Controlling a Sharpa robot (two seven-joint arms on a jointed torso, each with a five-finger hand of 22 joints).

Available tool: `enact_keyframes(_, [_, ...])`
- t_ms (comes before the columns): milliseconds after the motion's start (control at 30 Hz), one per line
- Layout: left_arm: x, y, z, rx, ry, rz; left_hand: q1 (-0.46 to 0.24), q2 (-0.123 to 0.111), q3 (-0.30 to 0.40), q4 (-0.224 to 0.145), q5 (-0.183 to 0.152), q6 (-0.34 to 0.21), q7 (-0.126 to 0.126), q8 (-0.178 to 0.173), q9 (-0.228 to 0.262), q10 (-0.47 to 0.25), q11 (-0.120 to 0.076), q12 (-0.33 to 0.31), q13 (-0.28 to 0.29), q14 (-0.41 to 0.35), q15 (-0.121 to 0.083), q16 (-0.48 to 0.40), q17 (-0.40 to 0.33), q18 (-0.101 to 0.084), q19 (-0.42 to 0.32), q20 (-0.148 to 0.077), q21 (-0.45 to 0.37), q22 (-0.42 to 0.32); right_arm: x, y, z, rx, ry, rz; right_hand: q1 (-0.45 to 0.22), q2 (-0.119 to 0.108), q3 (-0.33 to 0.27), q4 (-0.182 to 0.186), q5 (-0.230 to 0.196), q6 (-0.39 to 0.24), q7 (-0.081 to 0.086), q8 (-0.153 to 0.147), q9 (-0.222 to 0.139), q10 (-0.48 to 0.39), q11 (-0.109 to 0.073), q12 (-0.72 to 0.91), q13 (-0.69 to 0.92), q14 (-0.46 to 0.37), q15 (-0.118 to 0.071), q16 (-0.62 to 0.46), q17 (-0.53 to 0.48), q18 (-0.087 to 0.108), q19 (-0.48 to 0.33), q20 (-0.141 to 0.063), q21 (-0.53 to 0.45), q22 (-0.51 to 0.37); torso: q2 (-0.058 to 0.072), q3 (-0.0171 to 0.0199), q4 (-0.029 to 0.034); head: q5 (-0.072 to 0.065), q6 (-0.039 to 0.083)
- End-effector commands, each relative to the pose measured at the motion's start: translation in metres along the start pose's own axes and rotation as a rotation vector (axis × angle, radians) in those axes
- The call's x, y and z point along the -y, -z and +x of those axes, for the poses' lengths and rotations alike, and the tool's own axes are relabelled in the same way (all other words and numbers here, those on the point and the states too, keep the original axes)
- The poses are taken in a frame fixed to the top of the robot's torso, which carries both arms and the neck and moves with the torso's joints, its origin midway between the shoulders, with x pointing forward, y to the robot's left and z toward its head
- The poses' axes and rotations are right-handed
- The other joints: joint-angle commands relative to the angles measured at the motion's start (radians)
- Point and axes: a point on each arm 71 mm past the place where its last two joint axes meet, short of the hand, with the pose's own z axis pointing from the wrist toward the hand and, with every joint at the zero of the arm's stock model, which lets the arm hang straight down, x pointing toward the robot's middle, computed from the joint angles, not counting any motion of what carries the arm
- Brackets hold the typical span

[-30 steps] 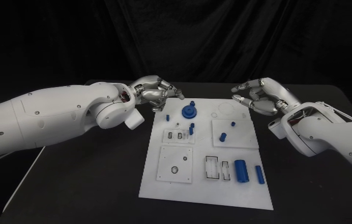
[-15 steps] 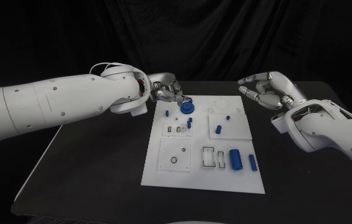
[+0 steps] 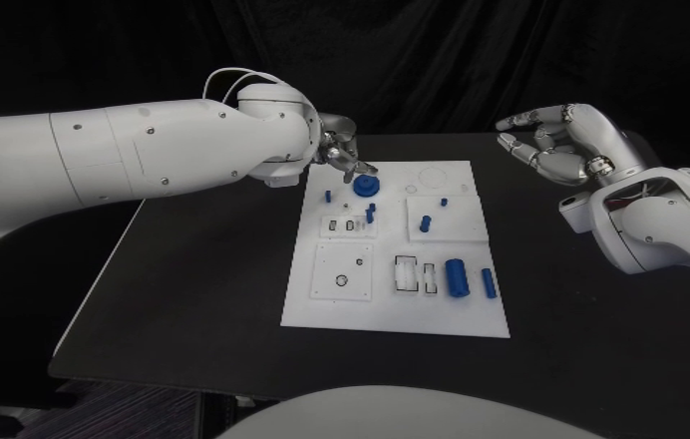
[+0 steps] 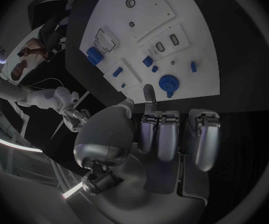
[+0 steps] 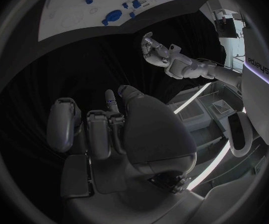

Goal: Assemble the parts on the task board

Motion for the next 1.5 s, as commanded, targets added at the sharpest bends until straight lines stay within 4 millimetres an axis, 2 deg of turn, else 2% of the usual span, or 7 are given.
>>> enact_keyframes(33, [-0.001,-0.005,0.006,-0.061,-0.060,-0.068,-0.014,0.000,-0.009,0.001,-0.005,0.008,-0.001,-0.005,0.007,0.105,-0.009,0.003,0.263,0.102,-0.007,0.003,0.263,0.002,0.080,-0.006,-0.002,0.232,-0.001,-0.001,0.001,0.011,0.014,-0.007,-0.002,-0.015,0.006,0.001,0.015,0.010,0.000,0.005,-0.001,0.094,0.002,0.008,0.253,0.085,0.001,0.009,0.215,-0.005,0.011,-0.002,0.012,0.123,-0.003,0.0027,-0.0061,0.006,-0.014])
enact_keyframes(133, [0.003,-0.009,0.010,-0.073,-0.067,-0.079,-0.014,0.001,-0.009,0.000,-0.006,0.009,-0.002,-0.005,0.009,0.105,-0.009,0.003,0.263,0.102,-0.007,0.003,0.263,0.003,0.079,-0.007,-0.002,0.230,-0.002,-0.002,0.003,0.007,0.012,-0.013,-0.003,-0.016,0.007,0.002,0.018,0.011,0.000,0.005,-0.002,0.094,0.001,0.008,0.254,0.086,0.000,0.011,0.216,-0.005,0.012,-0.002,0.013,0.124,-0.001,0.0029,-0.0055,0.005,-0.020])
enact_keyframes(267, [0.006,-0.013,0.015,-0.090,-0.074,-0.091,-0.005,0.005,-0.008,-0.010,0.010,0.011,-0.004,-0.014,0.023,0.105,-0.011,0.003,0.263,0.102,-0.009,0.003,0.263,0.004,0.074,-0.008,-0.004,0.223,-0.003,-0.004,0.005,0.003,0.011,-0.020,-0.006,-0.017,0.007,0.004,0.020,0.012,0.000,0.006,-0.002,0.095,0.001,0.008,0.254,0.086,0.000,0.013,0.218,-0.006,0.013,-0.003,0.016,0.126,0.001,0.0072,-0.0086,0.005,-0.028])
enact_keyframes(433, [0.008,-0.018,0.022,-0.105,-0.075,-0.098,0.006,0.010,-0.002,-0.017,0.028,0.007,-0.003,-0.024,0.034,0.105,-0.011,0.003,0.263,0.102,-0.010,0.003,0.263,0.007,0.066,-0.009,-0.007,0.214,-0.003,-0.005,0.006,-0.001,0.011,-0.023,-0.020,-0.019,0.006,0.014,0.022,0.017,-0.002,0.008,-0.002,0.097,0.000,0.009,0.256,0.088,-0.002,0.016,0.221,-0.007,0.018,-0.004,0.021,0.129,0.007,0.0164,-0.0118,0.009,-0.028])
enact_keyframes(500, [0.009,-0.020,0.024,-0.110,-0.075,-0.097,0.006,0.010,-0.002,-0.017,0.029,0.007,-0.003,-0.025,0.035,0.105,-0.011,0.003,0.263,0.102,-0.010,0.003,0.263,0.007,0.066,-0.009,-0.008,0.213,-0.003,-0.006,0.006,-0.003,0.011,-0.022,-0.020,-0.019,0.006,0.014,0.022,0.017,-0.002,0.008,-0.002,0.097,0.000,0.009,0.256,0.088,-0.002,0.016,0.221,-0.007,0.018,-0.004,0.021,0.129,0.007,0.0151,-0.0111,0.009,-0.028])
enact_keyframes(733, [0.011,-0.026,0.036,-0.130,-0.068,-0.088,-0.003,0.014,-0.006,-0.010,0.031,0.006,-0.001,-0.037,0.041,0.105,-0.010,0.003,0.263,0.102,-0.010,0.003,0.263,0.009,0.060,-0.009,-0.010,0.205,-0.003,-0.007,0.008,-0.008,0.009,-0.018,-0.022,-0.020,0.006,0.015,0.022,0.017,-0.002,0.008,-0.003,0.096,-0.001,0.009,0.255,0.089,-0.002,0.018,0.222,-0.008,0.018,-0.004,0.022,0.130,0.012,0.0216,-0.0141,0.013,-0.027])
enact_keyframes(1500, [0.013,-0.040,0.056,-0.096,-0.002,-0.032,-0.008,0.018,-0.014,-0.011,0.036,0.003,0.005,-0.085,0.053,0.105,-0.004,0.003,0.263,0.102,-0.004,0.003,0.263,0.020,0.025,-0.005,-0.028,0.159,0.002,-0.003,0.013,-0.034,0.002,0.009,-0.020,-0.021,0.008,0.013,0.025,0.016,-0.003,0.007,-0.004,0.092,-0.002,0.007,0.252,0.089,-0.003,0.019,0.223,-0.007,0.019,-0.005,0.021,0.130,0.011,0.0188,-0.0137,0.007,-0.031])
